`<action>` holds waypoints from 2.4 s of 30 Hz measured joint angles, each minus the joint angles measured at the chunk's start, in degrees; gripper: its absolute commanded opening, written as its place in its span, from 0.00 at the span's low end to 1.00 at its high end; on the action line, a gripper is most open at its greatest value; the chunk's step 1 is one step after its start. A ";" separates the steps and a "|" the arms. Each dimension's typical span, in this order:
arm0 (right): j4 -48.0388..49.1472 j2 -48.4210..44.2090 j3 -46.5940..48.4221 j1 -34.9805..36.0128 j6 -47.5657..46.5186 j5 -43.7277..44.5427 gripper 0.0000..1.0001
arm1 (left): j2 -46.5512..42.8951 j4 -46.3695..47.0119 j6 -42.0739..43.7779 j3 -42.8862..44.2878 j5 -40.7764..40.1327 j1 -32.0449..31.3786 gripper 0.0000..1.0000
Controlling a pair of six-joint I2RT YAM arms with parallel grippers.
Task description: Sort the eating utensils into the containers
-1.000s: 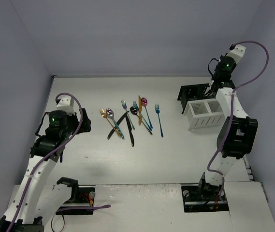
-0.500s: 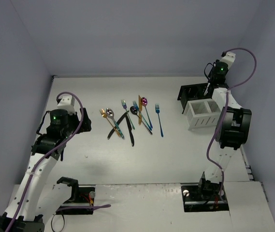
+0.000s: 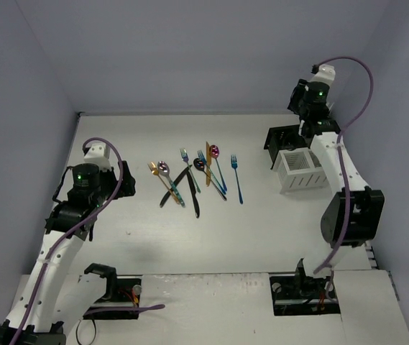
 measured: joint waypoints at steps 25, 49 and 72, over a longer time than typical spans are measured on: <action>-26.30 15.90 -4.65 19.65 7.18 -7.64 0.33 | -0.22 -0.02 -0.49 0.00 1.00 0.00 0.83; -26.61 25.84 2.13 19.76 7.32 -7.48 0.00 | -0.22 -0.02 -0.49 0.00 1.00 0.00 0.83; -21.96 14.55 30.51 8.59 -1.90 -4.98 0.00 | 5.46 4.46 5.83 7.48 -5.75 0.11 0.85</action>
